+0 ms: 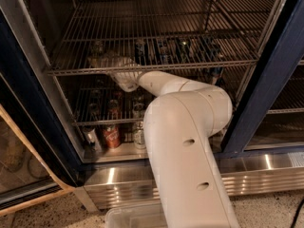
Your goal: Pick 7up can from middle shelf of fridge
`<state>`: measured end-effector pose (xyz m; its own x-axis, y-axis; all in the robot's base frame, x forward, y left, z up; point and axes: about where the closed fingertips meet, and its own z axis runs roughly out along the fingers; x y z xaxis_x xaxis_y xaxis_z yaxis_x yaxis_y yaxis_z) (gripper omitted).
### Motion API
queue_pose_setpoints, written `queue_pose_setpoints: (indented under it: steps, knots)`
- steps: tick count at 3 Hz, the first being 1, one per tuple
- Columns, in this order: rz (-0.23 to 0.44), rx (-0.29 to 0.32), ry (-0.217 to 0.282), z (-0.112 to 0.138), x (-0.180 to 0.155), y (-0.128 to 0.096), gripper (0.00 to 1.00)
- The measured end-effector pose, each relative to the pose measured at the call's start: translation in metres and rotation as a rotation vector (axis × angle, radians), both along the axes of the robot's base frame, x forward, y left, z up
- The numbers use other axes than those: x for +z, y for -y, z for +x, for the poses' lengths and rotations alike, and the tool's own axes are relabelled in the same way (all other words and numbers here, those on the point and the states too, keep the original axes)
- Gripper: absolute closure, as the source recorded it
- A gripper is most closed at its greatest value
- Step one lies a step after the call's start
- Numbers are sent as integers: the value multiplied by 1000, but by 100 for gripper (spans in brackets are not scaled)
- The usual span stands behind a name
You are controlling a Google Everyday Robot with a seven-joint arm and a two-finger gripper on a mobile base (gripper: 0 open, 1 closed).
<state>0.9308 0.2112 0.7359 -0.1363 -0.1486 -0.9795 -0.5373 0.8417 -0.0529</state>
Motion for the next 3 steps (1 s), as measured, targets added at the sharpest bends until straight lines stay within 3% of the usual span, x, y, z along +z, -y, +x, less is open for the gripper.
queue_pose_setpoints:
  steps: [1, 2, 3]
  knots:
    - [0, 0, 0, 0, 0, 0, 100]
    - [-6, -15, 29, -4, 1, 3, 100]
    - [-21, -49, 101, -22, 8, 14, 100]
